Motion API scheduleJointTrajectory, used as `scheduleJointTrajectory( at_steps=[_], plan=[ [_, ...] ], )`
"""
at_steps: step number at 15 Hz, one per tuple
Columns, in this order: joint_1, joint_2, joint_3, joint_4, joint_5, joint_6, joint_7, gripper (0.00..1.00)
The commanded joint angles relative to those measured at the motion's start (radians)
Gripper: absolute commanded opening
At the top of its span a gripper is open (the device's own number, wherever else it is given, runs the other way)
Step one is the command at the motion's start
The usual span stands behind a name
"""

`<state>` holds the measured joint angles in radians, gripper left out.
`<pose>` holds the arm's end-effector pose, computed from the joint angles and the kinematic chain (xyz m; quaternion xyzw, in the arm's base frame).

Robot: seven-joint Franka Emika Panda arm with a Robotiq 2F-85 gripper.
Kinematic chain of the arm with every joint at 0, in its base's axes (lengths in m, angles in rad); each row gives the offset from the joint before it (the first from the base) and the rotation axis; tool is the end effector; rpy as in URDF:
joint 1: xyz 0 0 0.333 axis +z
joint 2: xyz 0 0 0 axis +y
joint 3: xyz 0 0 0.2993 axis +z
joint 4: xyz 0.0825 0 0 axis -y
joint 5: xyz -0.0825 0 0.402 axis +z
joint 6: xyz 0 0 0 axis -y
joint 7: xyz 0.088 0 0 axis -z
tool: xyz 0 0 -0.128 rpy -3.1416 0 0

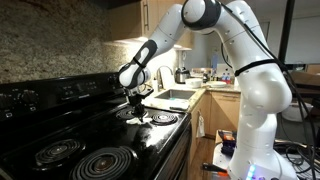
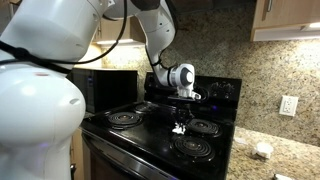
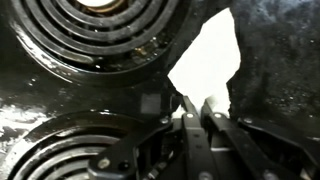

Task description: Wipe the stove with the napkin

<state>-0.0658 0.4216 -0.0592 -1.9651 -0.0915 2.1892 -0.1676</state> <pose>0.5895 -0.0793 0.1940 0.9927 0.0526 -0.1042 0.0319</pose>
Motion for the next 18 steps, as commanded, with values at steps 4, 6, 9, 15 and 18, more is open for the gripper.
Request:
scheduleJointTrajectory(
  at_steps=[4, 6, 9, 15, 18],
  plan=[
    [-0.117, 0.057, -0.056, 0.032, -0.019, 0.009, -0.125, 0.08],
    [-0.147, 0.076, -0.066, 0.054, -0.015, 0.001, -0.140, 0.08],
    [-0.179, 0.105, -0.093, 0.092, -0.027, -0.004, -0.132, 0.08],
    [-0.187, 0.211, -0.116, 0.251, -0.047, 0.004, -0.079, 0.08],
    [-0.193, 0.301, -0.125, 0.395, -0.050, 0.014, -0.049, 0.08]
  ],
)
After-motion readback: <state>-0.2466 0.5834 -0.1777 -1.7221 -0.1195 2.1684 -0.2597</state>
